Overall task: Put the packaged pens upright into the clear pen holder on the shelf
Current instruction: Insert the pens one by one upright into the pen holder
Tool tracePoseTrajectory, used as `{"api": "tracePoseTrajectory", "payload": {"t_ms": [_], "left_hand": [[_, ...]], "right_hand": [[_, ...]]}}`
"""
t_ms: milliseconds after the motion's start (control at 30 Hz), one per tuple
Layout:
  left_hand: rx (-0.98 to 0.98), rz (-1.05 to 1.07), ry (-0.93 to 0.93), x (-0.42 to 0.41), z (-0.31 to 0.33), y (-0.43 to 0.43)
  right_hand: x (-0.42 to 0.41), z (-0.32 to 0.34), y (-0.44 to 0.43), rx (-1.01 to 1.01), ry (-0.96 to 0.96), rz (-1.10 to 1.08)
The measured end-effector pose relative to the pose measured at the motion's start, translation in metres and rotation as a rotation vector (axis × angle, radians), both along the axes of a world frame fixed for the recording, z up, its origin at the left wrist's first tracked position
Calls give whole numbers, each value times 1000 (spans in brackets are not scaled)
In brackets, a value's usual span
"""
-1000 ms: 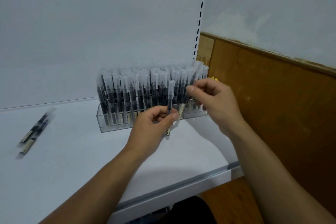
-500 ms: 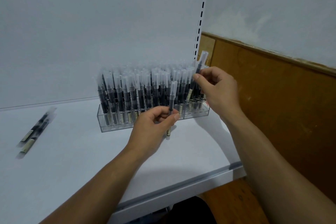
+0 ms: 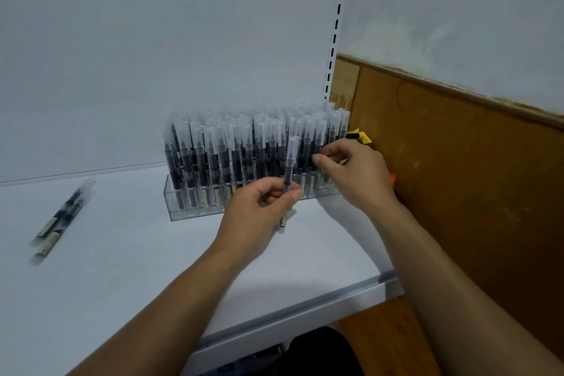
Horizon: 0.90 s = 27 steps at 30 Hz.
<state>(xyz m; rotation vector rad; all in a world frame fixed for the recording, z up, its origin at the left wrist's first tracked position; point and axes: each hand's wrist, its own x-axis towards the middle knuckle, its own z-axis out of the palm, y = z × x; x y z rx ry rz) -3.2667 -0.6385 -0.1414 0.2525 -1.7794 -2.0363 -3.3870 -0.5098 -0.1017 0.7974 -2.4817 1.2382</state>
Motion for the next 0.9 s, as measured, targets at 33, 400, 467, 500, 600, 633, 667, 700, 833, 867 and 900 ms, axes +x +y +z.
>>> {"api": "tracePoseTrajectory", "payload": {"t_ms": [33,400,467,500,600,633,667,700,833,867,900], "left_hand": [[-12,2,1,1,0,0],[-387,48,40,7,4,4],[-446,84,45,7,4,4],[-531,119,46,7,3,4],[-930,263,12,8,1,5],[-1048,316,3,9,2,5],[-1144,360,0,10,1,4],[-1227,392,-2,10,0,4],[-1440,422,-79,10,-6,2],[-1463,420,-98,10,-7,2],[-1477,418,-109,10,-7,2]], "right_hand": [[5,-3,4,-64,-5,8],[37,-9,1,-272,-98,394],[37,-9,1,-263,-109,410],[37,-7,1,-276,-130,422],[33,3,6,-421,-183,354],[29,7,9,-479,-177,292],[24,12,12,-526,-157,225],[17,15,15,-554,-127,162],[-5,20,15,-469,-5,10],[-9,20,13,-431,23,-12],[-11,20,11,-400,47,-26]]}}
